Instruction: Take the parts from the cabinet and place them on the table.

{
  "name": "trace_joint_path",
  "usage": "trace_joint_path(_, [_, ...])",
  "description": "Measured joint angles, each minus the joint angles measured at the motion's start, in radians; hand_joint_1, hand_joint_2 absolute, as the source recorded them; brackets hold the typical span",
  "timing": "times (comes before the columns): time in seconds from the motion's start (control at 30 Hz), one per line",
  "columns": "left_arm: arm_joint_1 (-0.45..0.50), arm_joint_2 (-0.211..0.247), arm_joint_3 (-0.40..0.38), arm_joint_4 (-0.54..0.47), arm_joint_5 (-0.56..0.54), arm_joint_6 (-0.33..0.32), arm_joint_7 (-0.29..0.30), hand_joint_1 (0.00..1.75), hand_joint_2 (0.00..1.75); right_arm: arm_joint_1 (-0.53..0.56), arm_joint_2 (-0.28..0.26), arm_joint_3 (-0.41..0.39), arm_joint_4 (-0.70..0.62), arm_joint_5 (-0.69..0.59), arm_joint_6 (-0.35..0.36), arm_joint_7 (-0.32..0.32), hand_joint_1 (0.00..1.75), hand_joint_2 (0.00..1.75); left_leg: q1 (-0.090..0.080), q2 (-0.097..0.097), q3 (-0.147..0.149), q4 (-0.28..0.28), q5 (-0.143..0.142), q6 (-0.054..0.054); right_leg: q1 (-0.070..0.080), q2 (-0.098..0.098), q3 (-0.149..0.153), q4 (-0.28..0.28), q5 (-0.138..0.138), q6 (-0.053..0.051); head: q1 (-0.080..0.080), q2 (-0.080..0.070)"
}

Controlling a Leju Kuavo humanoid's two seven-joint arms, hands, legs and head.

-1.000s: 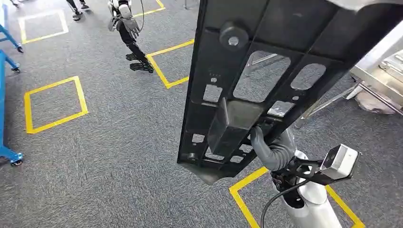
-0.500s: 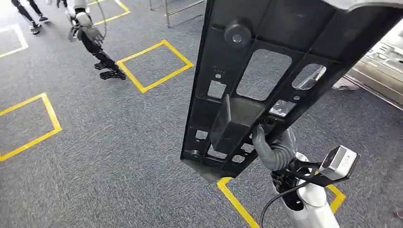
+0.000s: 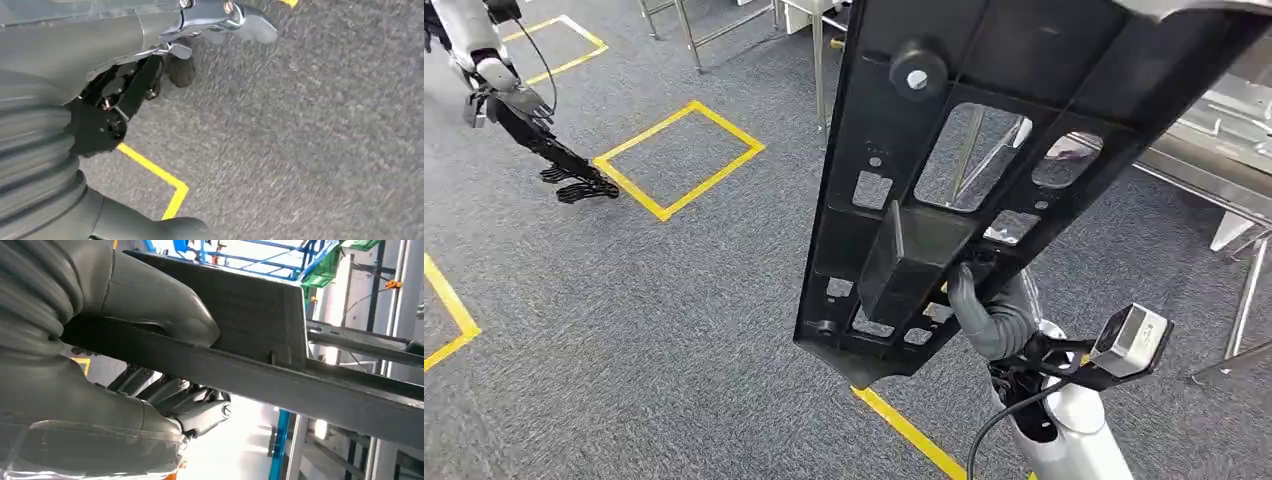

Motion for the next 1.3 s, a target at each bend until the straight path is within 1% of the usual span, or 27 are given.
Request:
trace_joint_path(0.03, [-0.001, 0.001, 0.0, 0.0, 0.0, 0.0, -0.001, 0.0, 1.75, -0.006, 0.0, 0.0, 0.0, -0.001, 0.0, 0.002, 1.75, 1.75, -0.002, 0.009, 0.001, -0.004, 0.001, 0.007, 0.008, -0.059, -0.015, 0.03, -0.025, 0.002, 0.005, 0.0])
trace_joint_path(0.07, [0.002, 0.001, 0.0, 0.0, 0.0, 0.001, -0.001, 0.0, 1.75, -0.011, 0.0, 0.002, 0.0, -0.002, 0.0, 0.005, 1.75, 1.75, -0.003, 0.021, 0.0, -0.004, 0.001, 0.009, 0.006, -0.089, -0.047, 0.093, -0.063, 0.005, 0.011, 0.0])
trace_joint_path(0.13, [0.007, 0.001, 0.0, 0.0, 0.0, 0.002, -0.002, 0.0, 1.75, -0.012, 0.002, 0.004, 0.001, -0.003, 0.0, 0.007, 1.75, 1.75, -0.005, 0.049, 0.0, -0.003, -0.001, 0.01, 0.001, -0.11, -0.13, 0.266, -0.136, 0.013, 0.01, 0.0])
trace_joint_path(0.17, [0.007, 0.001, 0.0, 0.0, 0.0, 0.003, -0.002, 0.0, 1.75, -0.012, 0.003, 0.005, 0.002, -0.003, 0.0, 0.008, 1.75, 1.75, -0.005, 0.063, -0.001, -0.002, -0.002, 0.01, -0.002, -0.111, -0.153, 0.313, -0.143, 0.016, 0.011, 0.0])
trace_joint_path(0.2, [0.006, 0.001, 0.0, 0.0, 0.0, 0.003, -0.002, 0.0, 1.75, -0.012, 0.003, 0.006, 0.003, -0.003, 0.0, 0.008, 1.75, 1.75, -0.005, 0.074, 0.0, -0.002, -0.003, 0.008, -0.004, -0.114, -0.149, 0.303, -0.126, 0.018, 0.01, 0.0])
trace_joint_path(0.27, [0.005, 0.001, 0.0, 0.0, 0.0, 0.003, -0.002, 0.0, 1.75, -0.012, 0.004, 0.007, 0.003, -0.003, 0.0, 0.008, 1.75, 1.75, -0.005, 0.097, 0.003, 0.0, -0.008, 0.004, -0.006, -0.128, -0.073, 0.158, -0.047, 0.017, 0.011, 0.0])
trace_joint_path(0.3, [0.004, -0.001, 0.0, 0.0, 0.0, 0.003, -0.002, 0.0, 1.75, -0.014, 0.004, 0.008, 0.003, -0.003, 0.0, 0.008, 1.75, 1.75, -0.005, 0.108, 0.007, 0.001, -0.011, 0.0, -0.005, -0.153, -0.016, 0.054, -0.006, 0.014, 0.011, 0.0])
trace_joint_path(0.33, [0.003, -0.001, 0.0, 0.0, 0.0, 0.003, -0.002, 0.0, 1.75, -0.017, 0.005, 0.008, 0.003, -0.003, 0.0, 0.008, 1.75, 1.75, -0.01, 0.115, 0.01, 0.002, -0.014, -0.006, 0.001, -0.208, 0.012, -0.008, -0.012, 0.006, 0.011, 0.0])
trace_joint_path(0.47, [-0.001, -0.001, 0.0, 0.0, 0.0, 0.003, -0.002, 0.0, 1.75, -0.018, 0.005, 0.01, 0.003, -0.005, 0.0, 0.008, 1.75, 1.75, -0.015, 0.155, 0.018, 0.0, -0.02, -0.029, 0.011, -0.161, 0.002, -0.004, -0.004, -0.014, 0.008, 0.0])
trace_joint_path(0.5, [-0.002, -0.001, 0.0, 0.0, 0.001, 0.003, -0.002, 0.0, 1.75, -0.019, 0.005, 0.01, 0.002, -0.006, 0.0, 0.008, 1.75, 1.75, -0.013, 0.155, 0.018, 0.001, -0.027, -0.038, 0.0, -0.147, 0.008, -0.014, 0.002, -0.023, 0.01, 0.0])
trace_joint_path(0.53, [-0.002, 0.0, 0.0, 0.0, 0.0, 0.003, -0.002, 0.0, 1.75, -0.021, 0.006, 0.01, 0.002, -0.006, 0.001, 0.007, 1.75, 1.75, -0.007, 0.096, 0.013, 0.025, -0.047, -0.043, -0.002, -0.137, 0.01, -0.017, 0.004, -0.027, 0.006, 0.0])
trace_joint_path(0.57, [0.0, 0.0, 0.0, 0.0, 0.0, 0.003, -0.002, 0.0, 1.75, -0.024, 0.008, 0.011, 0.002, -0.007, 0.001, 0.008, 1.75, 1.75, -0.006, 0.059, -0.013, 0.085, -0.083, -0.044, -0.003, -0.128, 0.008, -0.016, 0.005, -0.033, 0.004, 0.0])
trace_joint_path(0.63, [0.005, 0.0, 0.0, 0.0, -0.001, 0.004, -0.002, 0.0, 1.75, -0.023, 0.011, 0.013, 0.002, -0.007, 0.001, 0.008, 1.75, 1.75, -0.006, 0.034, -0.096, 0.256, -0.159, -0.048, 0.001, -0.101, 0.007, -0.016, 0.006, -0.037, 0.002, 0.0])
trace_joint_path(0.7, [0.008, 0.001, 0.0, 0.0, -0.001, 0.004, -0.002, 0.0, 1.75, -0.02, 0.011, 0.013, 0.004, -0.007, 0.001, 0.008, 1.75, 1.75, -0.006, 0.031, -0.138, 0.328, -0.162, -0.046, 0.005, -0.072, 0.008, -0.014, 0.006, -0.037, 0.002, 0.0])
trace_joint_path(0.77, [0.008, 0.001, 0.0, 0.0, 0.0, 0.004, -0.002, 0.0, 1.75, -0.019, 0.011, 0.013, 0.004, -0.008, 0.002, 0.008, 1.75, 1.75, -0.006, 0.025, -0.092, 0.209, -0.076, -0.036, 0.006, -0.042, 0.01, -0.012, 0.006, -0.037, 0.002, 0.0])
trace_joint_path(0.8, [0.007, 0.002, 0.0, 0.0, 0.0, 0.001, -0.002, 0.0, 1.75, -0.02, 0.011, 0.013, 0.004, -0.008, 0.002, 0.008, 1.75, 1.75, -0.007, 0.004, -0.05, 0.112, -0.024, -0.03, 0.007, -0.028, 0.011, -0.01, 0.005, -0.036, 0.002, 0.0])
trace_joint_path(0.83, [0.008, 0.002, 0.0, 0.0, 0.0, -0.001, -0.002, 0.0, 1.75, -0.02, 0.011, 0.013, 0.005, -0.01, 0.003, 0.008, 1.75, 1.75, -0.007, -0.039, -0.021, 0.038, 0.003, -0.022, 0.005, -0.019, 0.009, -0.009, 0.005, -0.035, 0.002, 0.0])
trace_joint_path(0.87, [0.008, 0.005, 0.0, 0.0, 0.0, -0.002, -0.002, 0.0, 1.75, -0.022, 0.011, 0.013, 0.005, -0.011, 0.004, 0.008, 1.75, 1.75, -0.004, -0.059, -0.01, 0.013, -0.012, -0.016, 0.01, -0.008, 0.004, -0.006, 0.004, -0.029, 0.005, 0.0])
trace_joint_path(0.97, [0.002, 0.005, 0.0, 0.0, -0.001, -0.006, -0.007, 0.0, 1.75, -0.02, 0.011, 0.013, 0.006, -0.012, 0.01, 0.007, 1.75, 1.75, -0.014, -0.032, -0.007, 0.012, -0.011, -0.01, -0.003, 0.023, -0.004, -0.01, 0.012, -0.007, 0.002, 0.0])
trace_joint_path(1.0, [0.0, 0.003, 0.0, 0.0, 0.002, -0.006, -0.008, 0.0, 1.75, -0.02, 0.011, 0.013, 0.006, -0.013, 0.014, 0.007, 1.75, 1.75, -0.002, -0.014, -0.002, -0.003, -0.002, 0.0, 0.006, 0.035, -0.005, -0.012, 0.013, 0.002, 0.003, 0.0])
trace_joint_path(1.03, [-0.001, 0.003, 0.0, 0.0, 0.001, -0.008, -0.008, 0.0, 1.75, -0.018, 0.011, 0.013, 0.005, -0.013, 0.018, 0.007, 1.75, 1.75, -0.002, 0.0, 0.003, -0.01, 0.002, 0.004, 0.006, -0.012, -0.01, 0.003, 0.001, 0.003, 0.001, 0.0])
trace_joint_path(1.07, [0.0, 0.004, 0.0, 0.0, 0.0, -0.008, -0.008, 0.0, 1.75, -0.022, 0.011, 0.013, 0.006, -0.014, 0.019, 0.006, 1.75, 1.75, -0.002, 0.013, 0.004, -0.014, 0.002, 0.011, 0.006, -0.069, -0.039, 0.059, -0.039, 0.007, 0.018, 0.0])
trace_joint_path(1.1, [0.003, 0.004, 0.0, 0.0, 0.0, -0.008, -0.008, 0.0, 1.75, -0.021, 0.011, 0.014, 0.006, -0.015, 0.019, 0.005, 1.75, 1.75, -0.003, 0.024, 0.004, -0.013, 0.002, 0.011, 0.005, -0.094, -0.073, 0.128, -0.075, 0.012, 0.018, 0.0])
trace_joint_path(1.17, [0.007, 0.004, 0.0, 0.0, 0.0, -0.008, -0.007, 0.0, 1.75, -0.014, 0.011, 0.014, 0.011, -0.014, 0.019, 0.002, 1.75, 1.75, -0.005, 0.052, 0.004, -0.012, -0.001, 0.013, -0.002, -0.11, -0.146, 0.276, -0.131, 0.021, 0.019, 0.0])
trace_joint_path(1.2, [0.007, 0.004, 0.0, 0.0, 0.0, -0.008, -0.006, 0.0, 1.75, -0.011, 0.011, 0.014, 0.014, -0.014, 0.019, -0.002, 1.75, 1.75, -0.005, 0.067, 0.004, -0.012, -0.003, 0.012, -0.005, -0.113, -0.159, 0.3, -0.128, 0.024, 0.02, 0.0])
trace_joint_path(1.23, [0.007, 0.004, 0.0, 0.0, 0.0, -0.008, -0.006, 0.0, 1.75, -0.009, 0.01, 0.014, 0.016, -0.014, 0.018, -0.005, 1.75, 1.75, -0.005, 0.079, 0.005, -0.01, -0.006, 0.01, -0.007, -0.116, -0.146, 0.273, -0.103, 0.026, 0.019, 0.0])
trace_joint_path(1.3, [0.005, 0.003, 0.0, 0.0, 0.0, -0.012, -0.006, 0.0, 1.75, -0.009, 0.01, 0.015, 0.021, -0.014, 0.018, -0.013, 1.75, 1.75, -0.005, 0.102, 0.01, -0.005, -0.014, 0.004, -0.01, -0.138, -0.056, 0.105, -0.019, 0.025, 0.019, 0.0])
